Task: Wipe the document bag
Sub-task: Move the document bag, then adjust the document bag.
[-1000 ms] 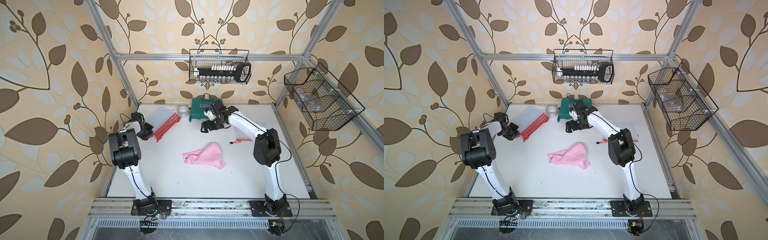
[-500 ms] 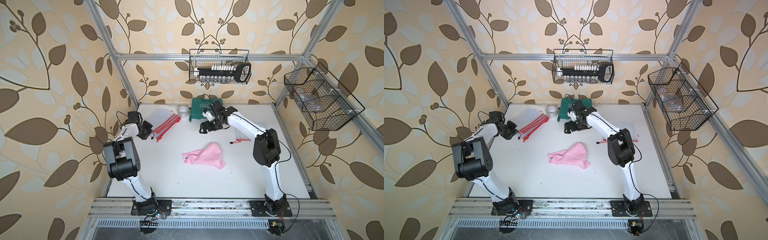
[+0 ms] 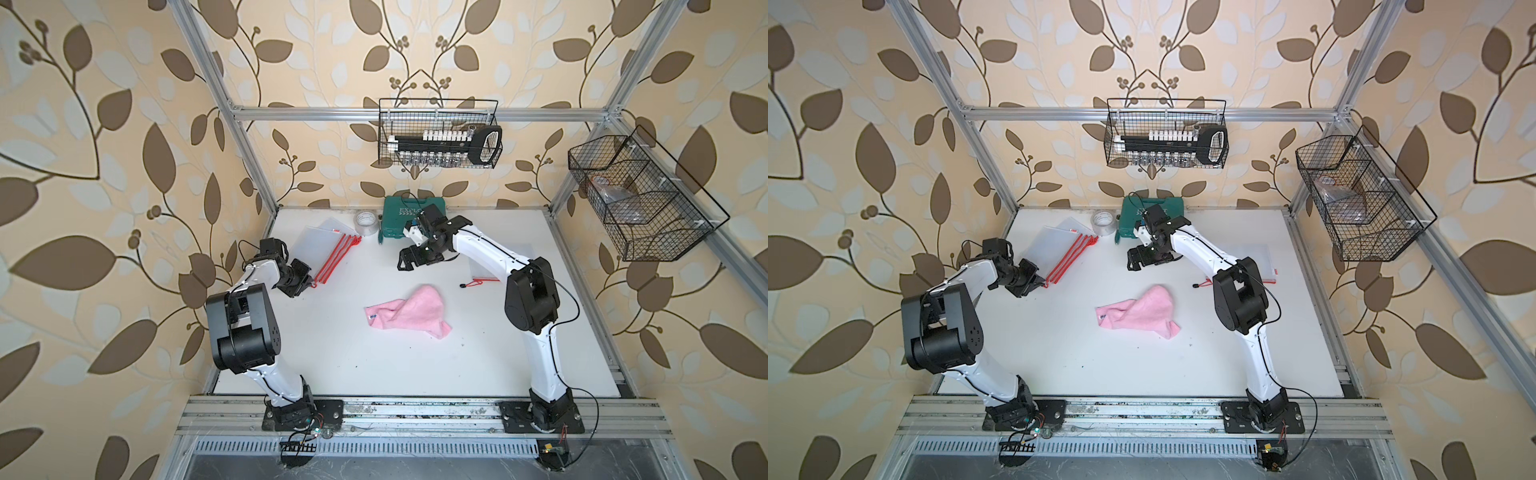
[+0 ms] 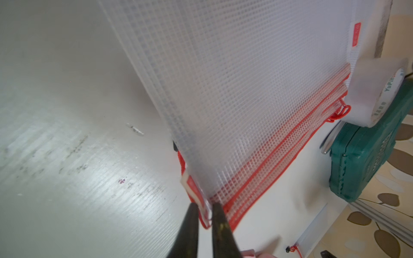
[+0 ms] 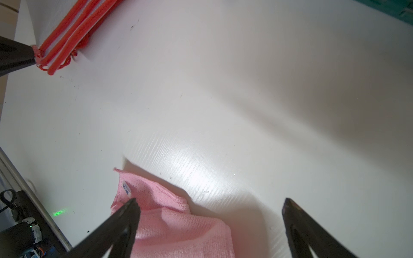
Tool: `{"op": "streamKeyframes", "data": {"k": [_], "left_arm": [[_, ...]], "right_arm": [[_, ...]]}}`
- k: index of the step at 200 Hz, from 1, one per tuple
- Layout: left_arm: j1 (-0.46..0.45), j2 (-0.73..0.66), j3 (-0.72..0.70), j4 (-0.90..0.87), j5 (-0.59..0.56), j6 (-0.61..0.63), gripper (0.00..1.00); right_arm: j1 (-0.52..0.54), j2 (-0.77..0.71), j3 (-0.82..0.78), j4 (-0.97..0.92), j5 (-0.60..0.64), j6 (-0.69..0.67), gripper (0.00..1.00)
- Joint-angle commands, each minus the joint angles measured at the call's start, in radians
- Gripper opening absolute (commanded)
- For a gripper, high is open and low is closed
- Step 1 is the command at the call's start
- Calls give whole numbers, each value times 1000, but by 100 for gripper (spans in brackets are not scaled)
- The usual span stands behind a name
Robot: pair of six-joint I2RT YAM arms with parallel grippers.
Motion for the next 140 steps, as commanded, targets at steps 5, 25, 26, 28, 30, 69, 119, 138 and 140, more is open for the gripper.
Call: {"op": "streamKeyframes", "data": {"k": [5,25,26,28,30,69,119,138,140], "left_arm": [[-7,-10,11,-9,-1,-2,44],[-6,5,19,-12,-15,-10,49],[-6,7,19,-12,-16,-11,49],[-6,8,17,-11,-16,-12,49],[-6,9,17,-8,-16,-13,49],[-5,73,14,63,10,-63,48],[-24,17,70,32,48,-75,45],[-28,-3,89,-41,42,-71,46],[-27,-4,87,-44,42,-74,47]], "right_arm": [[10,30,20,-10,-16,6,96],[12,29,22,-15,-13,6,96],[12,29,22,-15,-13,6,96],[13,29,21,-15,-13,6,96],[13,29,21,-15,-12,6,96],[13,33,21,-15,-10,4,96],[13,30,17,-21,-4,2,96],[13,33,19,-21,-5,1,96],[13,34,19,-21,-5,1,96]]}}
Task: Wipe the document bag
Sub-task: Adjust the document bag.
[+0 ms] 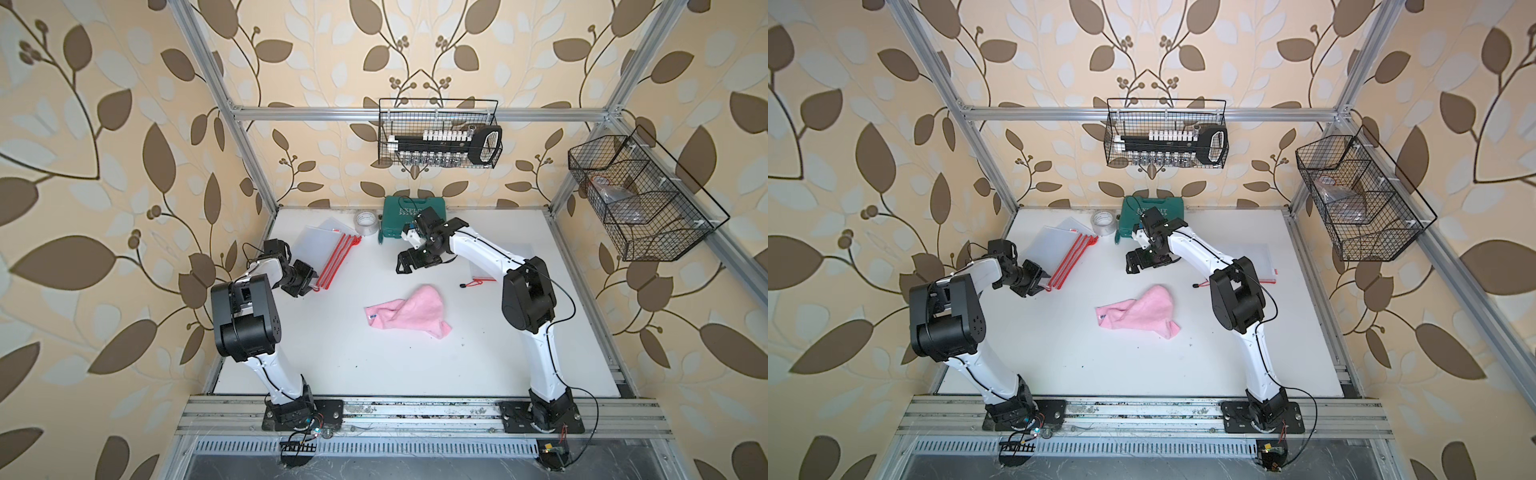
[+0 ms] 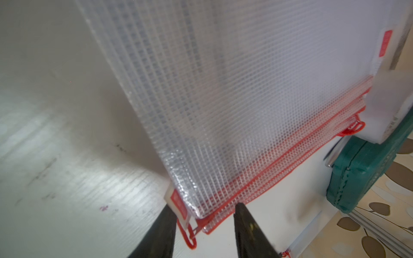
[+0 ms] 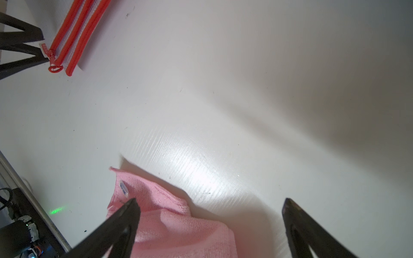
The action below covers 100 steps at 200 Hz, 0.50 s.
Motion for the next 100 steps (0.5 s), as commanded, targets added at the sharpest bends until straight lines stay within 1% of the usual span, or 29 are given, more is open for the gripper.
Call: {"op": "streamKeyframes", "data": {"k": [1,17,42,45,51,67,81,100], "left_arm": [[-11,-80,46,-70,21,-11,47],[-14,-92,18,-49,40,-52,47],[-31,-72,-16,51,66,-126,48],[-33,-68,-18,62,73,-160,48],[-38,-67,-19,81,81,-183,48],[-67,-76,-14,105,64,-211,48],[-92,-54,-7,144,62,-241,48],[-113,-18,-27,261,60,-340,48]], "right_arm": [[5,21,19,-18,-5,1,96],[4,26,28,-19,-10,4,96],[4,36,42,-18,-13,9,96],[4,36,43,-20,-13,9,96],[5,37,45,-24,-13,9,96],[5,26,30,-20,-6,7,96],[6,16,9,-6,-2,9,96],[6,16,3,-5,-5,10,96]]}}
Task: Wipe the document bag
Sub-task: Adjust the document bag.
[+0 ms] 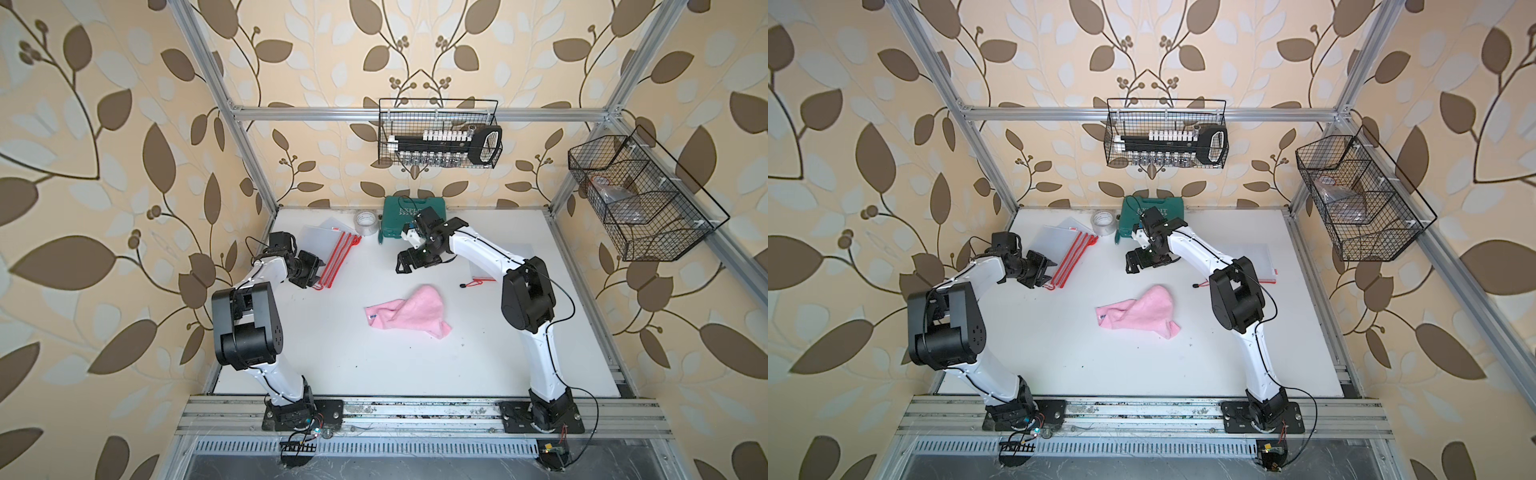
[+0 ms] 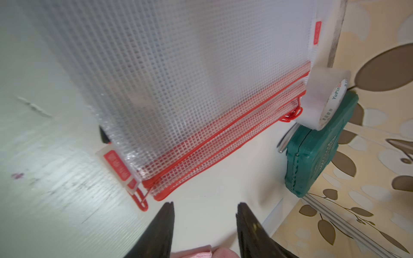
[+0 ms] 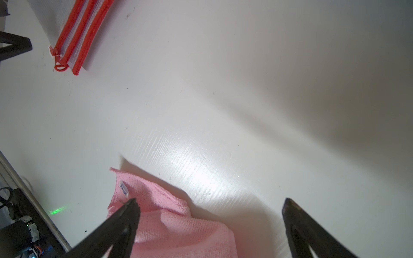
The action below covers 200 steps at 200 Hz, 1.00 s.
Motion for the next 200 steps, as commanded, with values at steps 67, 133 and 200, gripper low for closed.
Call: {"op": "streamKeyframes", "data": {"k": [67,133,200], "left_arm": [[-81,28,-40,105,-187,-157,48],[-83,18,-110,82,-295,-114,49],[-84,-31,-131,113,-381,-87,51]], "right_arm": [[4,-9,-39,13,-3,5,96],[-11,-40,-86,35,-10,5,96],[-23,-73,-138,56,-11,7,96]]}}
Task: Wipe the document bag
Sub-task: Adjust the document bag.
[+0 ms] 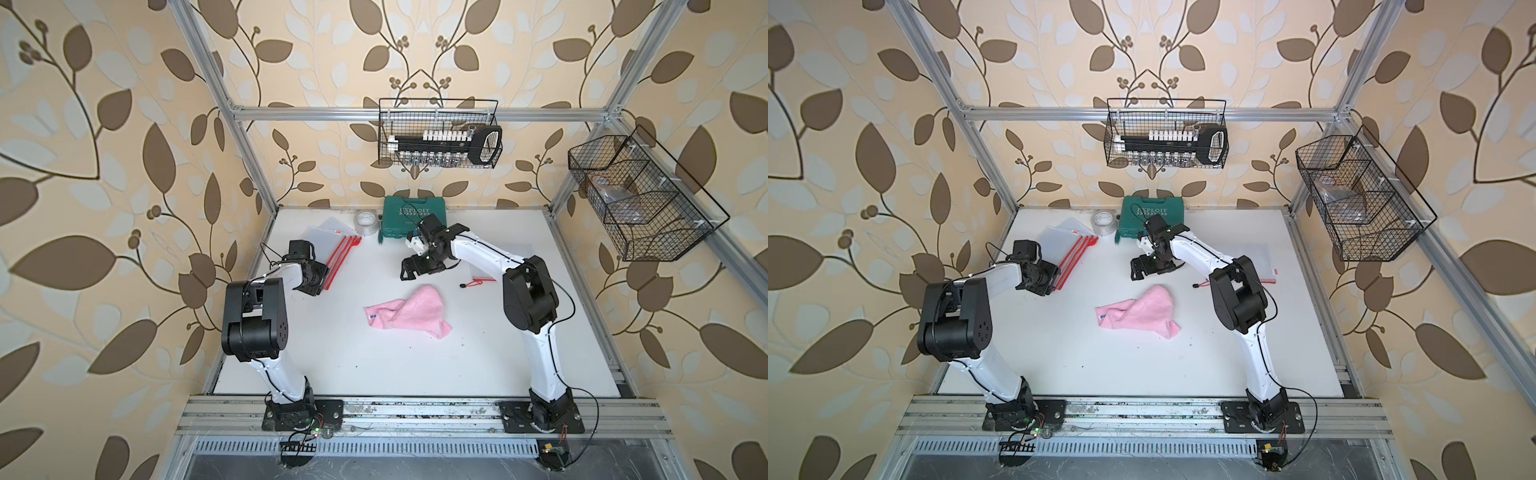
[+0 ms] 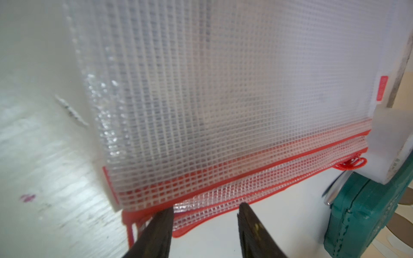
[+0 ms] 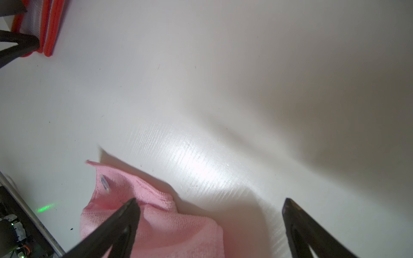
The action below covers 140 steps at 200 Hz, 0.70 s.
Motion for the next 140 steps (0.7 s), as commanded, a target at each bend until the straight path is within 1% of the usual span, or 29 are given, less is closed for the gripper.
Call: {"op": "streamKeyframes", "data": {"k": [1,30,58,71,98,140], "left_arm": [[-1,-63,-22,9,-82,29,51],[0,-137,-63,85,-136,65,51],[14,-145,-56,103,-154,99,51],[30,-122,-47,93,-155,98,52],[51,-71,-37,105,-121,77,52],[45,-91,-41,125,-64,18,52]], "right_arm": [[-6,-46,-13,13,-11,7,96],[-11,-53,-18,16,-16,8,96],[-14,-53,-24,16,-20,10,96],[-16,-51,-23,19,-21,11,96],[-23,-53,-25,18,-22,11,96],[-26,-52,-29,19,-22,13,96]]}}
